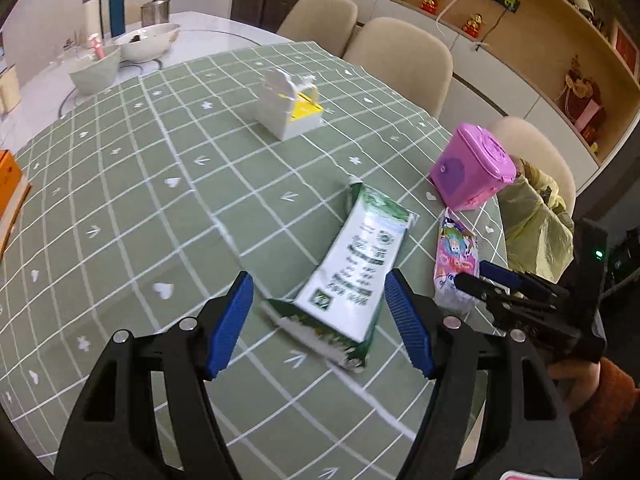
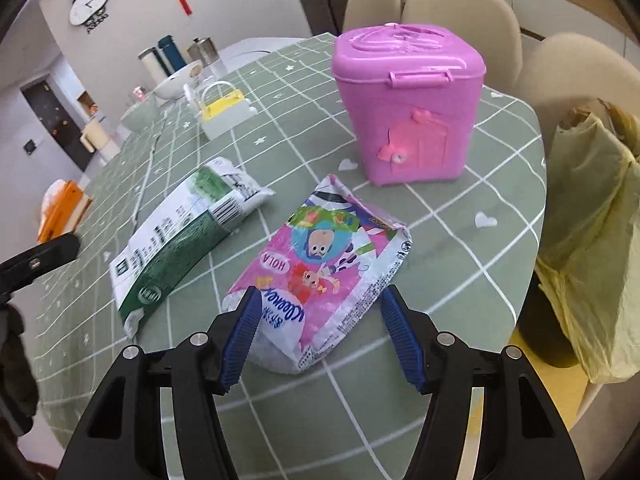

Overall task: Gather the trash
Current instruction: 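Grasp the pink-blue snack wrapper with the right gripper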

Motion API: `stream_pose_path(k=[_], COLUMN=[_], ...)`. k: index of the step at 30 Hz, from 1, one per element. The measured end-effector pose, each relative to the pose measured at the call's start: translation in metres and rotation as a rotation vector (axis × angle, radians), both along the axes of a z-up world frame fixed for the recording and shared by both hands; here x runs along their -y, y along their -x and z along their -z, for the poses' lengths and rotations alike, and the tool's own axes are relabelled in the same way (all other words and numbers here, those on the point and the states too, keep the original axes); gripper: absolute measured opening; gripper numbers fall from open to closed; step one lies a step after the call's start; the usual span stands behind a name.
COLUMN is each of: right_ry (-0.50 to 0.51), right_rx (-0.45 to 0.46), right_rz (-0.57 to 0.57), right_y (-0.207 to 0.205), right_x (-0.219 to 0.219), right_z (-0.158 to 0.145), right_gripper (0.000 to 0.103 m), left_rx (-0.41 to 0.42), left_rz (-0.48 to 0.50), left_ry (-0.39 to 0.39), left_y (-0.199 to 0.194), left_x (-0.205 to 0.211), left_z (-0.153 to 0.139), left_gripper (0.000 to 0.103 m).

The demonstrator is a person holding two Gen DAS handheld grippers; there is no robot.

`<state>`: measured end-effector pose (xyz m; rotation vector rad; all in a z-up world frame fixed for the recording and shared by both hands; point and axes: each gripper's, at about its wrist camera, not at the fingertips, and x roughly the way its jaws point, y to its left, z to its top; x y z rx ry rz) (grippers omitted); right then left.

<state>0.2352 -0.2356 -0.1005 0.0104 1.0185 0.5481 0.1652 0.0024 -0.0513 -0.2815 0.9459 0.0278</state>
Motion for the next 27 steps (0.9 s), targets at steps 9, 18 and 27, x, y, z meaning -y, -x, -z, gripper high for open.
stream_pose_path(k=[9,18,27], right_ry=[-0.095,0.156,-0.009], right_rx=[-0.037,0.103,0.080], right_rz=[0.162,0.048,0.080], right_y=[-0.026,-0.013,0.028], right_x=[-0.004,-0.043,-0.001], right_z=[0.002,0.001,-0.038], right_gripper=[0.060,0.025,0.014], left_rx=[-0.029,-0.036,-0.002], left_rz=[-0.045,0.096,0.255], left_ry=[0.082,0.082,0.013], left_y=[0.031,0.026,-0.015], left_x=[-0.042,-0.032,0.002], left_z=[0.013,0.026,0.018], left_gripper=[0.065,0.065,0.065])
